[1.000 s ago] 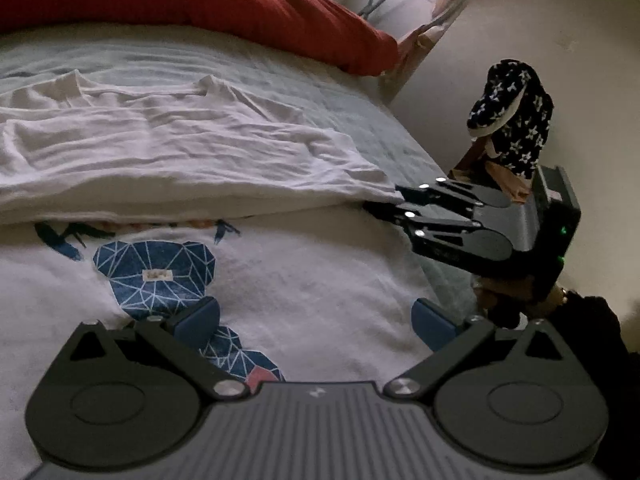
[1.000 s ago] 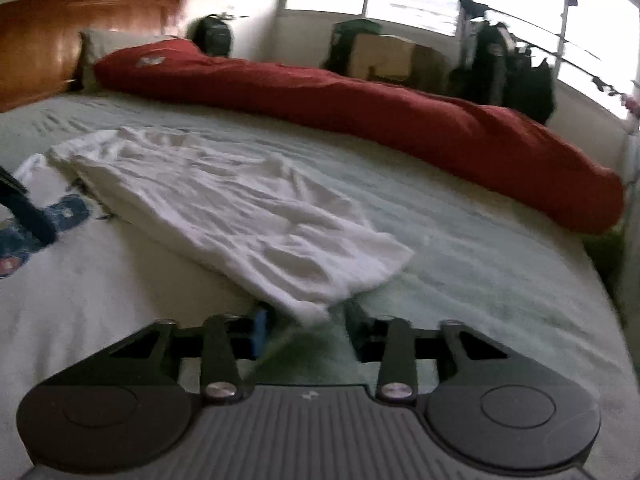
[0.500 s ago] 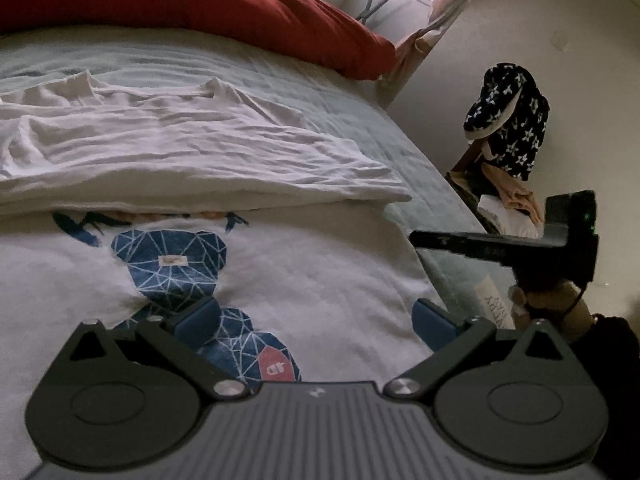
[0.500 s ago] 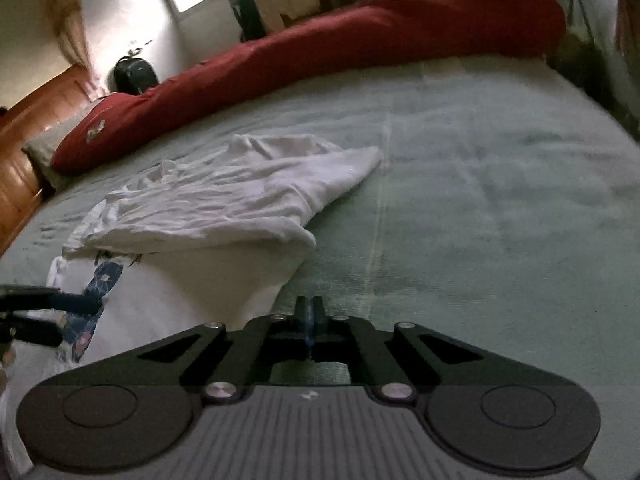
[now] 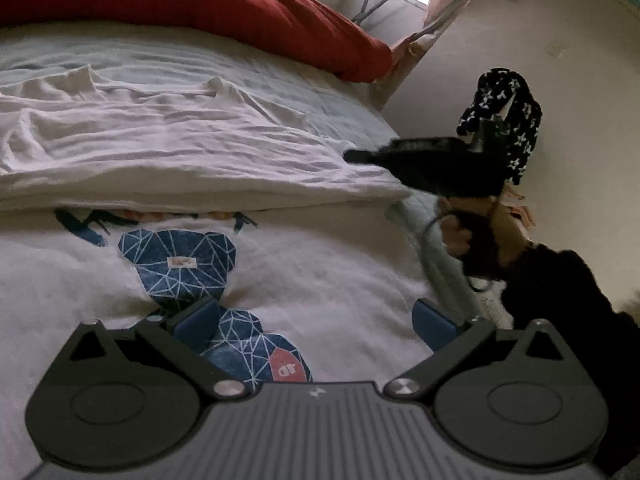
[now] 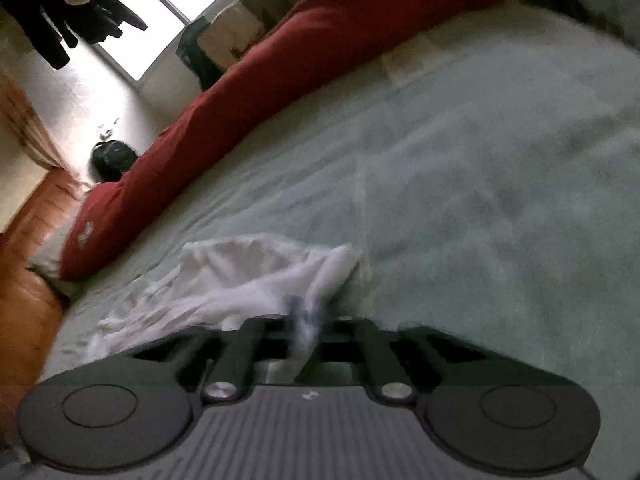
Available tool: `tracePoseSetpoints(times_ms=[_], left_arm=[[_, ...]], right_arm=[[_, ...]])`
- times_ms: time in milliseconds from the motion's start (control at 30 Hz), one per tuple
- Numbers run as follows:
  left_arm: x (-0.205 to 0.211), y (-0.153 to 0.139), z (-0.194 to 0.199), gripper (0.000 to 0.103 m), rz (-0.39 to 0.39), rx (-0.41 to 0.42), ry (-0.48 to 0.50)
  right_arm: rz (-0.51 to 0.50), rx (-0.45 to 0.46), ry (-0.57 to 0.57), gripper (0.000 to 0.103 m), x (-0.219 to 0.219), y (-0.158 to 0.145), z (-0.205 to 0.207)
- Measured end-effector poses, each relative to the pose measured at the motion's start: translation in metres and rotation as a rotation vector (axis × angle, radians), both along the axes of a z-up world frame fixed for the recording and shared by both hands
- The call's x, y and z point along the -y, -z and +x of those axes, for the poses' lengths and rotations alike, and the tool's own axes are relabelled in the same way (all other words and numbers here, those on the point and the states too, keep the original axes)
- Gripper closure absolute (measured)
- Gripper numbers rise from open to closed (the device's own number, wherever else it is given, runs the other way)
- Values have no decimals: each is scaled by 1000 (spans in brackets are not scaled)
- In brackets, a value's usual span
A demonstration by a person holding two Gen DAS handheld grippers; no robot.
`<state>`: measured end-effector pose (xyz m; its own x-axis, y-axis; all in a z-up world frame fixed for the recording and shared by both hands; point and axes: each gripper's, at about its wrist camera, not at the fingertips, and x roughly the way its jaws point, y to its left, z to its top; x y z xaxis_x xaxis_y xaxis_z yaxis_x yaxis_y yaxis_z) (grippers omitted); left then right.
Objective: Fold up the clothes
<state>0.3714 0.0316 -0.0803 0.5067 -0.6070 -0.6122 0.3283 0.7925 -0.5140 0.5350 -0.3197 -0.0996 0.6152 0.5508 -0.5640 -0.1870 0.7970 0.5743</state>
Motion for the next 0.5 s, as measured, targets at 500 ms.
tracePoseSetpoints(times_ms=[500], left_arm=[[-112, -41, 24, 33, -61, 87, -360]], right_arm=[[-165, 151, -14, 67, 2, -53, -68]])
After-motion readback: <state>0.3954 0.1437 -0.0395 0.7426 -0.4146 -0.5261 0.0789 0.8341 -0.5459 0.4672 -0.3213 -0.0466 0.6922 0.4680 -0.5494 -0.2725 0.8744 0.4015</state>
